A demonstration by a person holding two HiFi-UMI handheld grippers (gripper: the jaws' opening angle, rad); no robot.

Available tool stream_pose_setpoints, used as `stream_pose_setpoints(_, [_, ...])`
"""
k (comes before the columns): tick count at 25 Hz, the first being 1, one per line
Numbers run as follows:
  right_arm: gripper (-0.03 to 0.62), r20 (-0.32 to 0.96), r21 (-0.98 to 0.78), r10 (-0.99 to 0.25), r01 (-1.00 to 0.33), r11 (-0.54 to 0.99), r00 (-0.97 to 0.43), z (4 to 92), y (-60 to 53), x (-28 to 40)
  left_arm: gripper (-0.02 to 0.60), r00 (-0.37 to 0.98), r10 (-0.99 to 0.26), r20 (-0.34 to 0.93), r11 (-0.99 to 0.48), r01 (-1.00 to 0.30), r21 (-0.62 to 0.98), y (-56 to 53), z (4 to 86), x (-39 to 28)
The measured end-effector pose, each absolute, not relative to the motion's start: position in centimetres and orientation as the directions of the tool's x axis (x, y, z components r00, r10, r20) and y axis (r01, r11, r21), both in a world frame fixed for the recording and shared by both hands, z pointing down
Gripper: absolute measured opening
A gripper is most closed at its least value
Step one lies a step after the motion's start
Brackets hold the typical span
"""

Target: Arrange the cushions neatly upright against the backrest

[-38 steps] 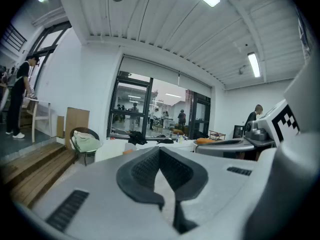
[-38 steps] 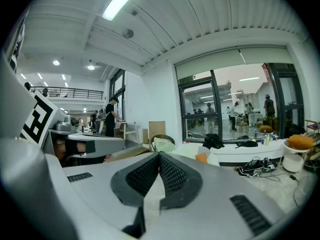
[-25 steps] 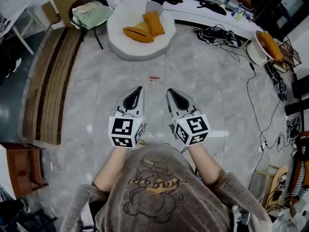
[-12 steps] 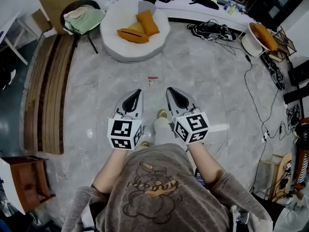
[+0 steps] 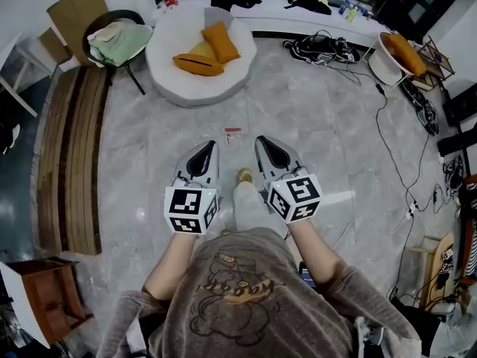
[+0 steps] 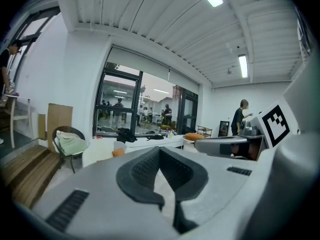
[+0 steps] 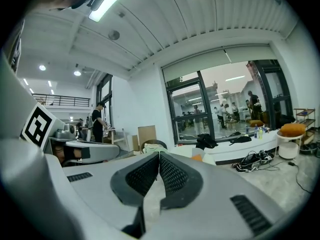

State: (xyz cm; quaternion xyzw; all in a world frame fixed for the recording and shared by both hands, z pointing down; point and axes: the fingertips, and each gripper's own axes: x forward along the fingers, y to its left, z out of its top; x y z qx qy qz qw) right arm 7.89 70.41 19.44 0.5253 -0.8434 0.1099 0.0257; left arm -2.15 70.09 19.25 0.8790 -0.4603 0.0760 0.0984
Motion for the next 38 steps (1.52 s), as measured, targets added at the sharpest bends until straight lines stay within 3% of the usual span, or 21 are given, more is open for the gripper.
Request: stream_pose_setpoints(38, [0.021, 0.191, -0.216, -0.825, -0.842, 0.494, -0.532, 19.6, 41.6, 16.8, 0.005, 0.493, -0.833, 0.249, -0.479, -0.87, 0.121, 41.3, 18.4, 6.1])
